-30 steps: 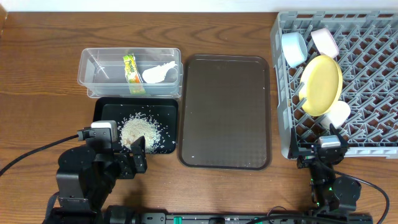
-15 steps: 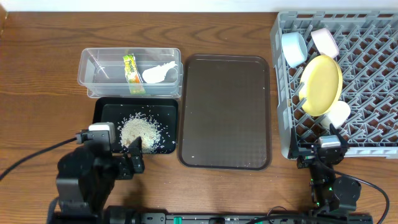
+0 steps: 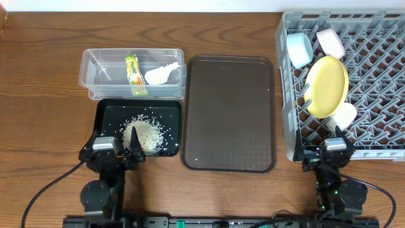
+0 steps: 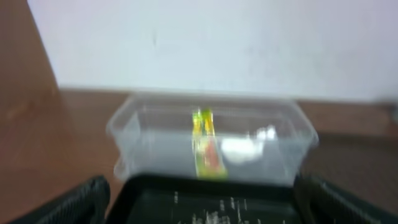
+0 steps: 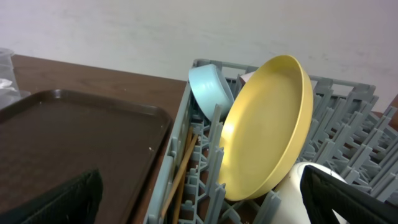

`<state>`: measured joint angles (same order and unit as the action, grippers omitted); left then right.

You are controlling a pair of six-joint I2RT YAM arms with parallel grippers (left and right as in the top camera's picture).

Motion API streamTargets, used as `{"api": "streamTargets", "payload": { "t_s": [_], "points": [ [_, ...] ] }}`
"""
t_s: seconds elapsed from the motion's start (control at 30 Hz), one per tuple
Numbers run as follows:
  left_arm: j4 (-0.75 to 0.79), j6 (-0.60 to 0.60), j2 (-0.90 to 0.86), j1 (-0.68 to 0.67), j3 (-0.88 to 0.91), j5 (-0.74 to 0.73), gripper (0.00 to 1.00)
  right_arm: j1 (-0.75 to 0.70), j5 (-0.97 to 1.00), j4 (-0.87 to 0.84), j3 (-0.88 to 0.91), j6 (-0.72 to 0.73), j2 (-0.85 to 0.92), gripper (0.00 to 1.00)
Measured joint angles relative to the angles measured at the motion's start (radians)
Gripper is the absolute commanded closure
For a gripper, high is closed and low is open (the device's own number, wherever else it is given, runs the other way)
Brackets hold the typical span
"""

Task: Sort waste into correct bins and load items into the dishwasher rack

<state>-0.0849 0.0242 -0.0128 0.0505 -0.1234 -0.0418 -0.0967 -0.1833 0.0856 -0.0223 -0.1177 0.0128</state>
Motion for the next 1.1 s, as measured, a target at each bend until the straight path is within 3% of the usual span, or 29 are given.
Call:
{"api": "streamTargets", "payload": {
  "t_s": [0.1, 1.1],
  "points": [
    [0.113, 0.003, 0.003, 0.0, 0.089, 0.0, 0.03, 0.0, 0.0, 0.0, 0.0, 0.0, 0.0, 0.01],
    [0.066, 0.006, 0.002, 0.0, 0.112, -0.011, 0.03, 0.0, 0.0, 0.0, 0.0, 0.0, 0.0, 0.01]
  ]
}}
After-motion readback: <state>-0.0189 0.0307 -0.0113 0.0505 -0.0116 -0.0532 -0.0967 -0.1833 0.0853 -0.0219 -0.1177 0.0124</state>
